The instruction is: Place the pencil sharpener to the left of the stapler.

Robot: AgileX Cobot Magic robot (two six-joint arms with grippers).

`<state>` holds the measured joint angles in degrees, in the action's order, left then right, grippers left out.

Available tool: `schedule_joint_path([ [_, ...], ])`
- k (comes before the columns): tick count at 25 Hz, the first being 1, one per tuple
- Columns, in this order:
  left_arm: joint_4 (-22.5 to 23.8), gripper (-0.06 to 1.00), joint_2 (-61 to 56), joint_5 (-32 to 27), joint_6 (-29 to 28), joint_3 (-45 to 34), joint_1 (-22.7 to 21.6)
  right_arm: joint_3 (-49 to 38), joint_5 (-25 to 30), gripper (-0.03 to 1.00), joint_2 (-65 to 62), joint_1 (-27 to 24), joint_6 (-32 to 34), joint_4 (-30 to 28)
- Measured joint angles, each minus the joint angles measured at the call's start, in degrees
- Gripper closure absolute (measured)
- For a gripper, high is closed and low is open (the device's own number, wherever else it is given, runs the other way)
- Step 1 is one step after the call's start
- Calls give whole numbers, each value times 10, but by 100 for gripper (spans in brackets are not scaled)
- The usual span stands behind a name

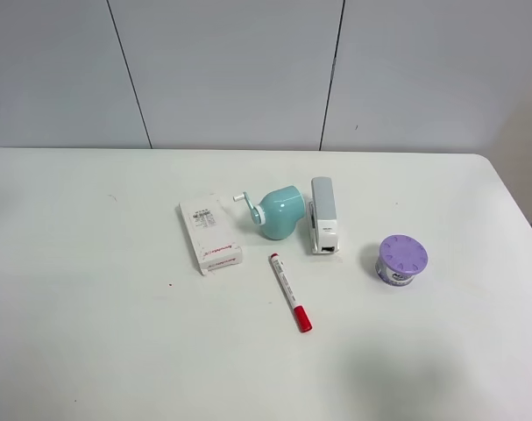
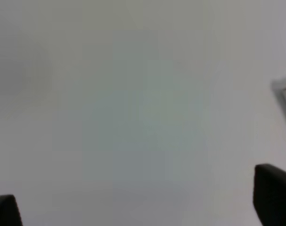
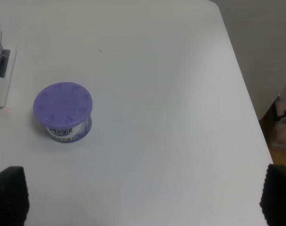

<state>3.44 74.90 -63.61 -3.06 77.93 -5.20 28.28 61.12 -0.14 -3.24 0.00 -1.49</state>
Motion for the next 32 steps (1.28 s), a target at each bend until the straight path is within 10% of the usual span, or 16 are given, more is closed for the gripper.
schedule_joint_path([
  [10,15,-4,-349,36,10,-214,-108,0,0,-2,0,0,0,0],
  [32,-46,-4,-751,53,18,-472,-113,0,0,-2,0,0,0,0],
])
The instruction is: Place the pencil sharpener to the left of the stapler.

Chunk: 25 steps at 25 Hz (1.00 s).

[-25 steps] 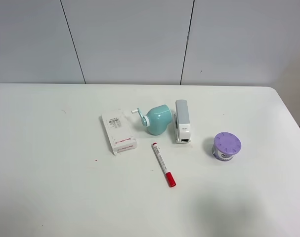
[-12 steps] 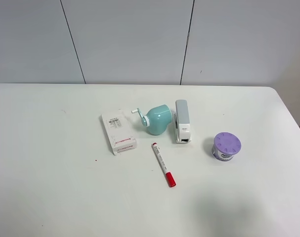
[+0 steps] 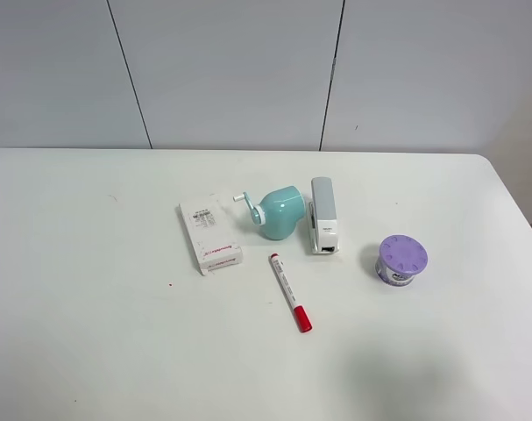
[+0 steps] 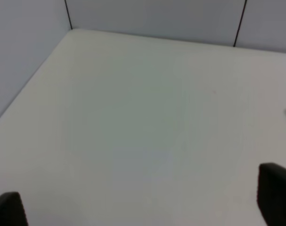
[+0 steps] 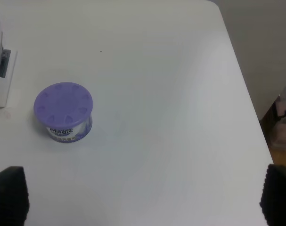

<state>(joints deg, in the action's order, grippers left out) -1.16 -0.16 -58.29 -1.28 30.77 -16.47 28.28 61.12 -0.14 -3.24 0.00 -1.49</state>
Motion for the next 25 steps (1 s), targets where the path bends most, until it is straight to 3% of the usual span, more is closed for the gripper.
schedule_joint_path([
  [4,0,-4,0,-34,1,-2,0,0,0,-2,0,0,0,0],
  [16,2,-4,-3,-34,5,-7,2,0,0,-2,0,0,0,0],
  [25,3,-4,-3,-34,6,-7,85,0,0,-2,0,0,0,0],
])
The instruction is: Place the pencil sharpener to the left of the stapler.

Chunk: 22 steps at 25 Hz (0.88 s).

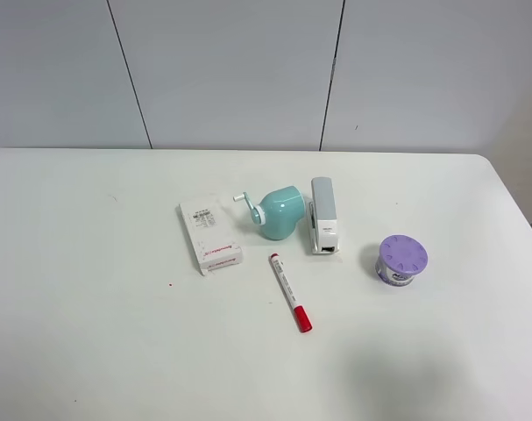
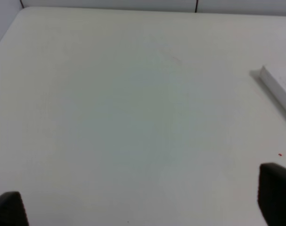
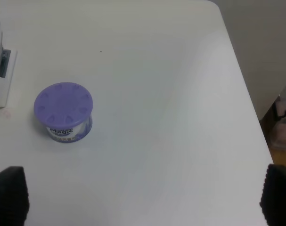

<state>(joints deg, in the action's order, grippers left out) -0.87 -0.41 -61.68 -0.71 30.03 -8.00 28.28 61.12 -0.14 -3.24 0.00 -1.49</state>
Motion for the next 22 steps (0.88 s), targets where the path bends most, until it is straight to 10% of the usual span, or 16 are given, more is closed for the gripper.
schedule_joint_path([
  [22,9,-4,0,0,1,0,1,0,0,-2,0,0,0,0],
])
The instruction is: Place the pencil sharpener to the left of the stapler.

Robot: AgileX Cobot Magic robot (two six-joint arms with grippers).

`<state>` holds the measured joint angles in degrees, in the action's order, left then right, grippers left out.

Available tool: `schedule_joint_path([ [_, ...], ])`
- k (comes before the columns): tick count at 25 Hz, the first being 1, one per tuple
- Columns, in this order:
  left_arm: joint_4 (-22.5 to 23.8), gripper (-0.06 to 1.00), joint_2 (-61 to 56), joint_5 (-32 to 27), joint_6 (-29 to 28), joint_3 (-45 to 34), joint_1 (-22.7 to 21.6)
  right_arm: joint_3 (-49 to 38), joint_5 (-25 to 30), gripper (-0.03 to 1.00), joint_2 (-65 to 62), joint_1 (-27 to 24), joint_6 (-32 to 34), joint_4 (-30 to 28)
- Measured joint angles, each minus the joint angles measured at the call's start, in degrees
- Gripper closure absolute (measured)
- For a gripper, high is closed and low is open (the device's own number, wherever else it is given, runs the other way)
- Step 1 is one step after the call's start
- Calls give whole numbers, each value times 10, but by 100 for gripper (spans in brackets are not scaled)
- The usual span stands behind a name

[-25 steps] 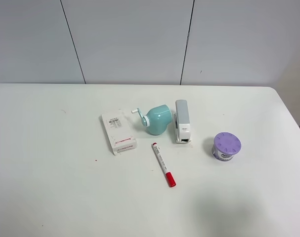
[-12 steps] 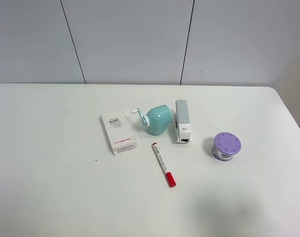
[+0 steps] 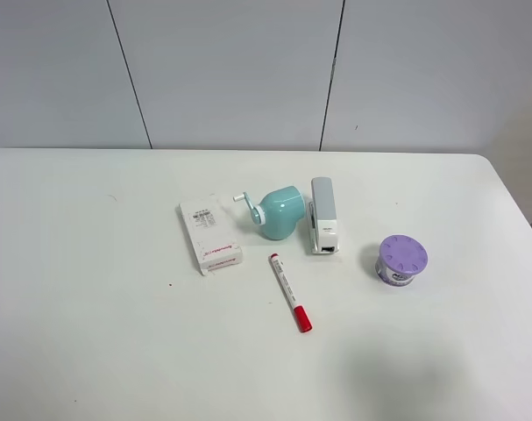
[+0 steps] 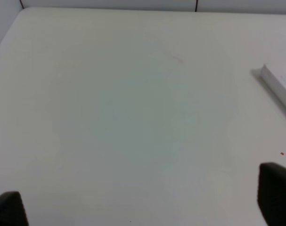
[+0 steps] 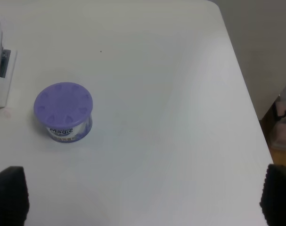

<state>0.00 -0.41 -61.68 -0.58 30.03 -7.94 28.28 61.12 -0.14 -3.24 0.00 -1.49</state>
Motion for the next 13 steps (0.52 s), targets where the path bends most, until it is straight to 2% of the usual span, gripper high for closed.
schedule_joint_path([
  [13,4,-4,0,0,0,0,0,0,0,-2,0,0,0,0],
])
